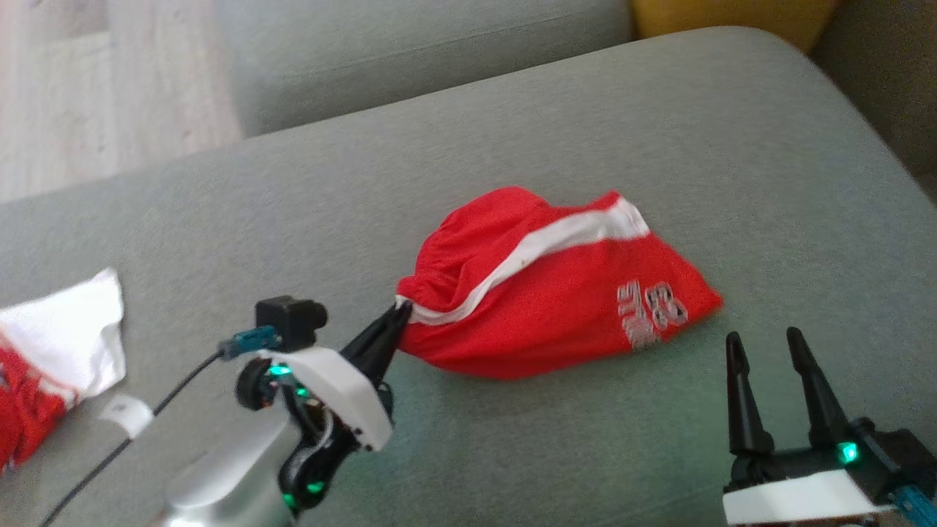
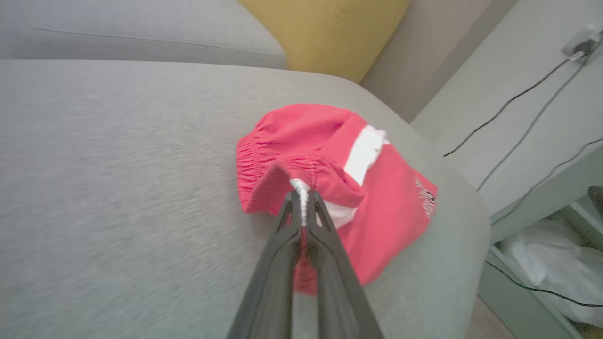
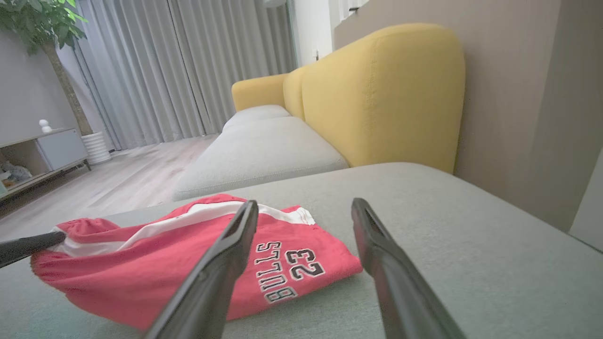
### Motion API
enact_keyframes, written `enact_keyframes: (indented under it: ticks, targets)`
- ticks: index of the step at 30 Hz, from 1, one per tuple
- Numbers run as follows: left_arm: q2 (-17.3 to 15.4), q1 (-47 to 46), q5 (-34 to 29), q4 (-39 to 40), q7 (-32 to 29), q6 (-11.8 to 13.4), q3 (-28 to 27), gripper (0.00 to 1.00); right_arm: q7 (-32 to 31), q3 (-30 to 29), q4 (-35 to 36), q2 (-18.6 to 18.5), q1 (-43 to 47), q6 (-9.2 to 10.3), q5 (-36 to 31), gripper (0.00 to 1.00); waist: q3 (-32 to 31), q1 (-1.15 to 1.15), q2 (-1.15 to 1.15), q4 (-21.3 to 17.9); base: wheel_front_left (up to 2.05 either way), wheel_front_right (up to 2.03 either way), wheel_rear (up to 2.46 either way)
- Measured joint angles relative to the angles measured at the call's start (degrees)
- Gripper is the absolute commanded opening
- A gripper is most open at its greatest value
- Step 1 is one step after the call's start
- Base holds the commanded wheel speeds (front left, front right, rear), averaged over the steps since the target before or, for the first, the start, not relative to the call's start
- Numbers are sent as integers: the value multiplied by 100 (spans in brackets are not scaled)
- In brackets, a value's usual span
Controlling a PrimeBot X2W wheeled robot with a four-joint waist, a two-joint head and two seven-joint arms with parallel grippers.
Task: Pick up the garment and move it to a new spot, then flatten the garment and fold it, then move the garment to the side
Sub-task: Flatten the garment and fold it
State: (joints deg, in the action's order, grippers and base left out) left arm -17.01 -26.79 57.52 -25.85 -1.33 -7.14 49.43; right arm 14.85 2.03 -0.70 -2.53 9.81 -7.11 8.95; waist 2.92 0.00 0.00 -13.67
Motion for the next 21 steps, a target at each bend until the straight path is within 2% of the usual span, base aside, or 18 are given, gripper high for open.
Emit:
enact_keyframes:
  ticks: [4, 6, 9, 12, 13, 14, 21]
  targets:
    - [-324, -112, -261, 129, 159, 0, 87, 0, 0, 37, -214, -44, -216, 0, 382, 100, 194, 1, 0, 354, 0, 0, 0]
    - [-434, -287, -494, 103, 289, -1, 113, 0, 0, 135, -412, -260, -456, 0, 693, 100, 301, 0, 0, 524, 0, 0, 0]
    - [-490, -650, -731, -81, 460, 0, 103, 0, -11, 728, -880, -803, -853, 0, 1639, 100, 479, 1, 0, 767, 0, 0, 0]
    - [-490, -968, -922, -357, 622, 0, 104, 0, -336, 1441, -1125, -1377, -1219, 0, 2581, 100, 665, 2, 0, 955, 0, 0, 0]
    - [-472, -1107, -946, -549, 701, 0, 98, 0, -503, 1818, -1210, -1733, -1459, 0, 3088, 100, 780, 2, 0, 1059, 0, 0, 0]
    - [-458, -1157, -946, -636, 725, 0, 100, 0, -528, 1965, -1241, -1868, -1574, 0, 3285, 100, 832, 2, 0, 1104, 0, 0, 0]
    - [-327, -1355, -976, -1002, 909, -1, 159, 0, -520, 2630, -1574, -2139, -2057, 0, 4163, 100, 996, 2, 0, 1316, 0, 0, 0]
